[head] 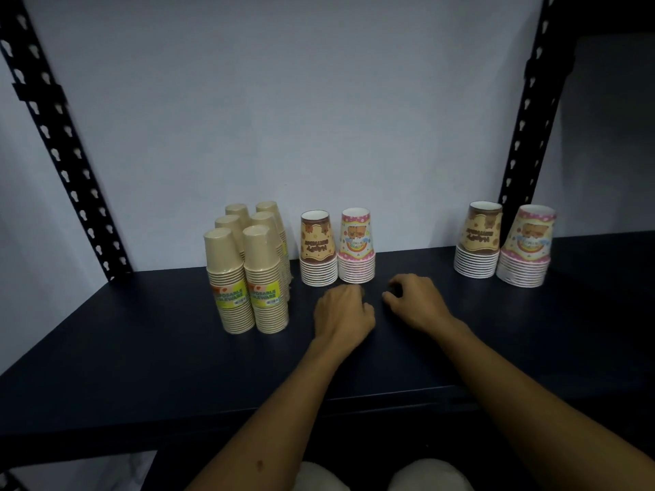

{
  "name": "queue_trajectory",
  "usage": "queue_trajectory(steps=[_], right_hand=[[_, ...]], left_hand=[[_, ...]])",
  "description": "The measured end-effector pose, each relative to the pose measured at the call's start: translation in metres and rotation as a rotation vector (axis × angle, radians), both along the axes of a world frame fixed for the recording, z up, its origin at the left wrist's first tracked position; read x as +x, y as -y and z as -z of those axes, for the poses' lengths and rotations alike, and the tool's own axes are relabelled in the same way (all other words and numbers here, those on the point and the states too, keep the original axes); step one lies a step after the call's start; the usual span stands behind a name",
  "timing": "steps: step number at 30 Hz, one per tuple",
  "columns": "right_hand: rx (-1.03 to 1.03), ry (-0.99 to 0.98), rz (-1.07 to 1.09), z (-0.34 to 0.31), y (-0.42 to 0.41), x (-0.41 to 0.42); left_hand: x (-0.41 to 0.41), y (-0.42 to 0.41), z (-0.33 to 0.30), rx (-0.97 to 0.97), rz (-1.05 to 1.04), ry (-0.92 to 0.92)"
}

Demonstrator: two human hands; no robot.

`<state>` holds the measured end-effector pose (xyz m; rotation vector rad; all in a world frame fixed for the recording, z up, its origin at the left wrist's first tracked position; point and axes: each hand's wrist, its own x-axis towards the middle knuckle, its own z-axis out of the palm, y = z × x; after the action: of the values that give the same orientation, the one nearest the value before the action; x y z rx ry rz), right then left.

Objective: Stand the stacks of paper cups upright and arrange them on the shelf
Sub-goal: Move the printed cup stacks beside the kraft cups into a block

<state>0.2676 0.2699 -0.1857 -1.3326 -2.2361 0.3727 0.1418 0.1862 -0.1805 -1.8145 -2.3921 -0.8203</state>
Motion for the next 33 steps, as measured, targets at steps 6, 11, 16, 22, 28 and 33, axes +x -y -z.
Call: queue_trajectory(steps=[6, 11, 16, 22, 28, 33], right_hand=[[0.063, 0.115, 0.094, -0.003, 0.007, 0.063], [0.078, 0.157, 0.271, -0.007, 0.006, 0.128], [0.052, -0.048, 0.461, -0.006, -0.010, 0.177], [-0.056, -0.431, 0.513, -0.010, -0.039, 0.185], [-0.033, -0.560, 0.380, -0.011, -0.064, 0.183], [-0.026, -0.578, 0.354, -0.007, -0.075, 0.186]], left_hand=[[0.030, -0.021, -0.001, -0.026, 0.235, -0.103], [0.070, -0.048, -0.002, -0.046, 0.342, -0.071], [0.097, -0.080, -0.004, -0.068, 0.358, 0.022], [0.109, -0.119, -0.001, -0.042, 0.337, 0.238], [0.115, -0.151, -0.001, 0.046, 0.421, 0.538], [0.118, -0.178, 0.005, 0.067, 0.529, 0.669]])
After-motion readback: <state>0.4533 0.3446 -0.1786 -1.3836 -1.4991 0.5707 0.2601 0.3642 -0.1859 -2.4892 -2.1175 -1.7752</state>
